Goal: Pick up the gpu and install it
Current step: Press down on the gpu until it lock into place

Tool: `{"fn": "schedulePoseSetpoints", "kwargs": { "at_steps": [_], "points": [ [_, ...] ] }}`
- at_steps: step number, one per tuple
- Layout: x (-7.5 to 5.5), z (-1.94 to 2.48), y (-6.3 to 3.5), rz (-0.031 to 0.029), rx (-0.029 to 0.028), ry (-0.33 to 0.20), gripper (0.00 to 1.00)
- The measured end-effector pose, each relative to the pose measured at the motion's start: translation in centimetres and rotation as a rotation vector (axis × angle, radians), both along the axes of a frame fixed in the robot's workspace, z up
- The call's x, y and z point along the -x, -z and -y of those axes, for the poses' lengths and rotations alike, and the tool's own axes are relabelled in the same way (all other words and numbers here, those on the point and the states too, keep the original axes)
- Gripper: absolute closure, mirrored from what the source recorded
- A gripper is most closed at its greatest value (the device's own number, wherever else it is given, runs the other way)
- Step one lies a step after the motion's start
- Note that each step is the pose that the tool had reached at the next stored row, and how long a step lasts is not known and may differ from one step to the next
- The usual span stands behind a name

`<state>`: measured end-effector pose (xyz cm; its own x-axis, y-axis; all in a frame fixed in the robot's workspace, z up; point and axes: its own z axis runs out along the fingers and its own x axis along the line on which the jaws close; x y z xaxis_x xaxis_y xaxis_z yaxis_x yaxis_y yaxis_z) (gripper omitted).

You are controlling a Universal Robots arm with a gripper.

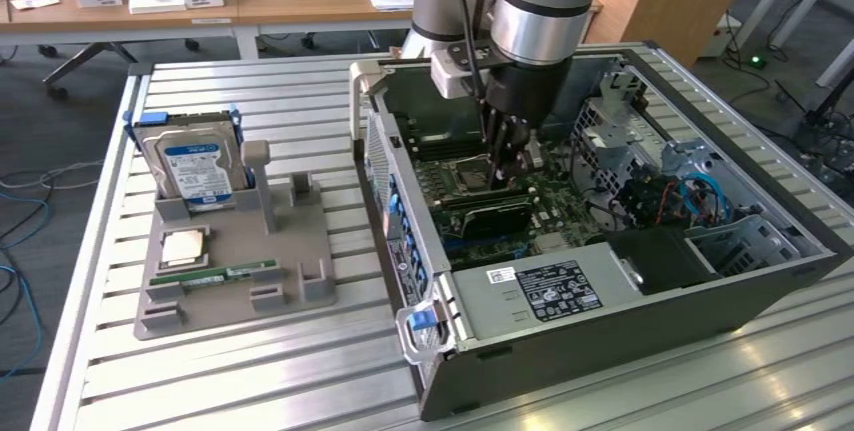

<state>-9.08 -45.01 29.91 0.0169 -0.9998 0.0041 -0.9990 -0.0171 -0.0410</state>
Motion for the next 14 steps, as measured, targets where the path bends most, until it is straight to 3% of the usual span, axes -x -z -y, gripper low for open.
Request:
{"fn": "schedulePoseSetpoints", "kwargs": {
  "at_steps": [14],
  "points": [
    [0.00, 0.03, 0.67, 0.0000, 0.0001, 0.000, 0.89]
  ]
}}
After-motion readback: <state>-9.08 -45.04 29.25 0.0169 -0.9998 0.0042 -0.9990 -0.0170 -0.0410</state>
